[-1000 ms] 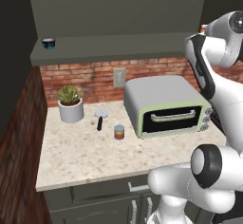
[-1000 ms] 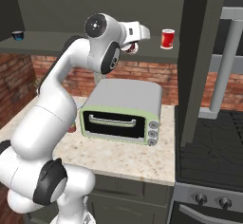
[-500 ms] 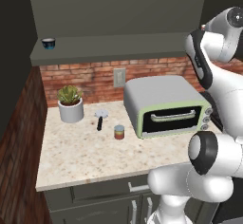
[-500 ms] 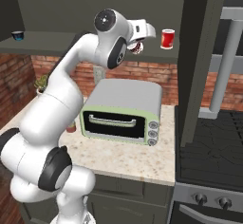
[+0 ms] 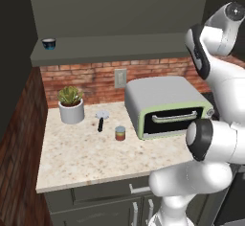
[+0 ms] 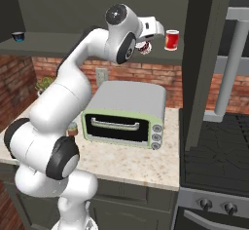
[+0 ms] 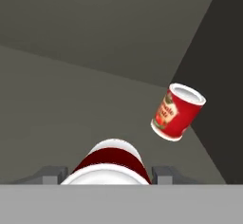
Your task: Pick the cans from the counter and place them in their designated side in the cabinet.
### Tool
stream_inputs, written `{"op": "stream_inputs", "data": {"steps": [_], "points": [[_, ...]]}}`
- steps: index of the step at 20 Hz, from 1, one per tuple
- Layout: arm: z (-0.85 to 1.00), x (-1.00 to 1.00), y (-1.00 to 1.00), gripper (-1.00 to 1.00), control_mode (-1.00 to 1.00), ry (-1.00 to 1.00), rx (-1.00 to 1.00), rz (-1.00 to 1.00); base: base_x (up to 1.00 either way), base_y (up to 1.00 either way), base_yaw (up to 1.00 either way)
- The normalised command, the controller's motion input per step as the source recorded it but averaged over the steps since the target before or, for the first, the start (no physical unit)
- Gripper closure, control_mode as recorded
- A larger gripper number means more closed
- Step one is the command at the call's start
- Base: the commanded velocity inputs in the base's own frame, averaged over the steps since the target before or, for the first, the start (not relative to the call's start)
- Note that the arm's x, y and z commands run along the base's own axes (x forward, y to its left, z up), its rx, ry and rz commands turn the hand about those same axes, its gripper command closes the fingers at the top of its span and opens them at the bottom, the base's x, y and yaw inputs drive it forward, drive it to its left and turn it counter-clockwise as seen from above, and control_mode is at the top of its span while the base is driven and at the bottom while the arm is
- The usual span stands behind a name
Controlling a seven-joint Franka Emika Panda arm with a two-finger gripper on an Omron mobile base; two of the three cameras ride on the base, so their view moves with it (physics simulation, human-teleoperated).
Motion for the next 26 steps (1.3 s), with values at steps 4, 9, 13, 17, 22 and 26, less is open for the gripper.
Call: {"op": "stream_inputs", "data": {"steps": [4,9,13,17,22,26], "points": [[0.0,0.32,-0.08,1.0,-1.0,0.01,0.0,0.0,0.0,0.0,0.0],[0.0,0.32,-0.07,1.0,-1.0,0.0,0.0,0.0,0.0,0.0,0.0],[0.0,0.28,-0.11,1.0,-1.0,0.0,0.0,0.0,0.0,0.0,0.0],[-0.01,0.17,-0.16,1.0,-1.0,0.02,0.0,0.0,0.0,0.0,0.0],[-0.07,0.1,-0.09,1.0,-1.0,0.04,0.0,0.0,0.0,0.0,0.0],[-0.13,0.11,0.0,1.0,-1.0,0.04,0.0,0.0,0.0,0.0,0.0]]}}
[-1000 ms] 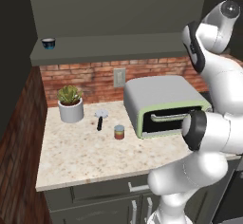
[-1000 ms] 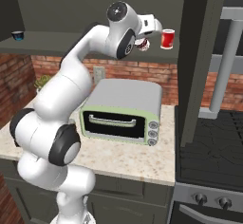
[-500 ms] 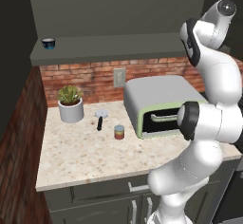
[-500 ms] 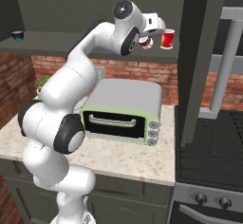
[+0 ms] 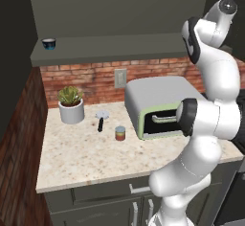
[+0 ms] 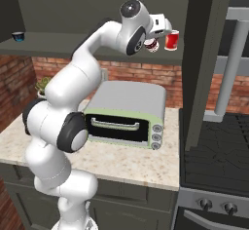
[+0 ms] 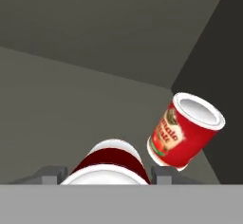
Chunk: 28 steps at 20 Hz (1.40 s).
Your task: Pick the cans from the counter and place them in their designated side in the cabinet.
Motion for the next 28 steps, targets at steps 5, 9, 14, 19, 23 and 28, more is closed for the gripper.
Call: {"op": "stream_inputs", "data": {"steps": [5,9,14,19,23,28], "points": [[-0.11,0.13,0.0,1.0,-1.0,0.03,0.0,0.0,0.0,0.0,0.0],[-0.13,0.15,0.0,1.0,-1.0,0.01,0.0,0.0,0.0,0.0,0.0],[-0.26,0.17,0.0,-1.0,-1.0,0.0,0.0,0.0,0.0,0.0,0.0],[-0.17,0.2,0.0,-1.0,-1.0,-0.01,0.0,0.01,0.0,0.0,0.0],[-0.03,0.27,0.0,-1.0,-1.0,-0.04,0.0,0.02,0.0,0.0,0.0],[-0.01,0.19,0.0,-1.0,-1.0,-0.05,0.0,0.03,0.0,0.0,0.0]]}}
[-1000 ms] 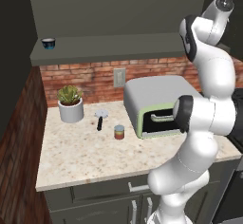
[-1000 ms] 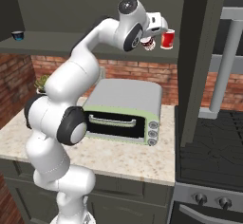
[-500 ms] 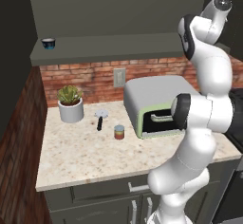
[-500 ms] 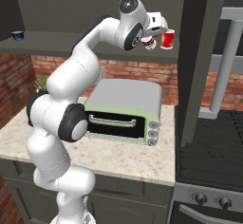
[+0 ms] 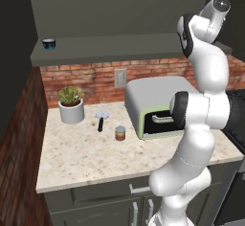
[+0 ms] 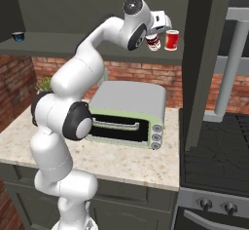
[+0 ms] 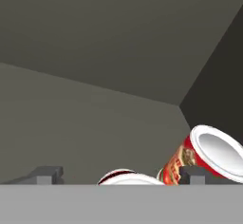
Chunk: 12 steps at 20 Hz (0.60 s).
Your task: Pick the cans from the counter and place them in their designated side in the cabinet.
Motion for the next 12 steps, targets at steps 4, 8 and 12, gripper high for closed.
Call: {"op": "stream_inputs", "data": {"steps": [4,8,12], "points": [[0.0,0.05,0.0,-1.0,-1.0,-0.1,0.0,0.05,0.0,0.0,0.0],[0.04,0.01,0.0,-1.0,-1.0,-0.13,0.0,0.05,0.0,0.0,0.0],[0.06,0.06,-0.01,-1.0,-1.0,-0.14,0.0,0.06,0.0,0.0,0.0]]}}
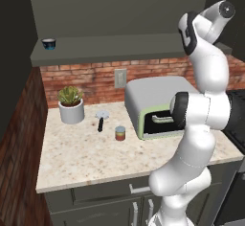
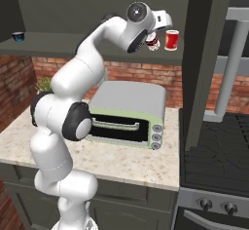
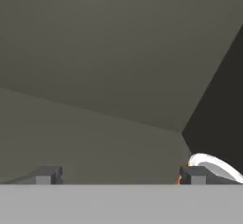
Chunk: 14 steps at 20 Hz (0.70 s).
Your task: Pick the cans from the counter and place them in their designated side in the cabinet.
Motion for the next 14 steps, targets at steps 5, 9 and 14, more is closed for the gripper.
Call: {"op": "stream_inputs", "data": {"steps": [5,9,14], "points": [[0.0,0.37,-0.12,-1.0,-1.0,-0.1,0.0,0.05,0.0,0.0,0.0],[0.0,0.45,-0.22,-1.0,-1.0,-0.08,0.0,0.06,0.0,0.0,0.0],[0.1,0.18,-0.24,-1.0,-1.0,-0.09,0.0,0.06,0.0,0.0,0.0]]}}
